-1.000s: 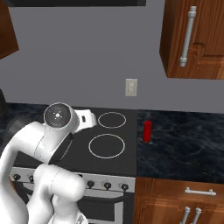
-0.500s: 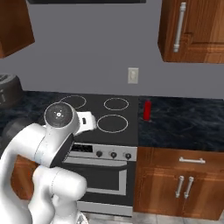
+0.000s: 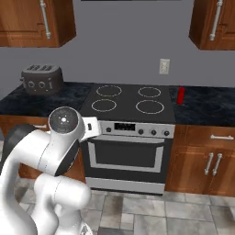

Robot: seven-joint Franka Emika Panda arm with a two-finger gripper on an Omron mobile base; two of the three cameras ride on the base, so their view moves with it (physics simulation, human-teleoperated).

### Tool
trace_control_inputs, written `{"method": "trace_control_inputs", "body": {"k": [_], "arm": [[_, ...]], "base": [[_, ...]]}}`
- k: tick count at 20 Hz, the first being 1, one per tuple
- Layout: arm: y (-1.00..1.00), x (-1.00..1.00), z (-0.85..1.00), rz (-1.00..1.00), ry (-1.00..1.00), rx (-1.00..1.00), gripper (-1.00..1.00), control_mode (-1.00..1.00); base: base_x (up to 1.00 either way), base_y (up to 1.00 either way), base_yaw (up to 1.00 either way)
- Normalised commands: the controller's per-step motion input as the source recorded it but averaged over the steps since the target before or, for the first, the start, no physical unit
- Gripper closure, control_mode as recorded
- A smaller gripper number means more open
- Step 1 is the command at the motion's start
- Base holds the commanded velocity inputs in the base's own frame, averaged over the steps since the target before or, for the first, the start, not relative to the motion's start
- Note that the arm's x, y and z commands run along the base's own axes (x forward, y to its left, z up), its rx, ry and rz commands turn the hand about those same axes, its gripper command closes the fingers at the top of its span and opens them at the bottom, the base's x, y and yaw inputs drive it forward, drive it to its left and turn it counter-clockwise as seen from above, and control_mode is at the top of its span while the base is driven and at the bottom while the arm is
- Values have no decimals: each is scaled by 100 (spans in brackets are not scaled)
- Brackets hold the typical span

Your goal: Collect the turmeric, ketchup, and shaker from the cabinet and place them next to the stove.

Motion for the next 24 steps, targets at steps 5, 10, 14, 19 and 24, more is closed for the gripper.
{"method": "trace_control_inputs", "body": {"k": [5,10,14,19,24], "arm": [[0,0,0,0,0,0,-100,100],[0,0,0,0,0,0,-100,100],[0,0,0,0,0,0,-100,100],[0,0,0,0,0,0,-100,100],[0,0,0,0,0,0,-100,100]], "base": [[-100,100,5],[-96,100,14],[-86,100,22],[-80,100,23],[-19,98,36]]}}
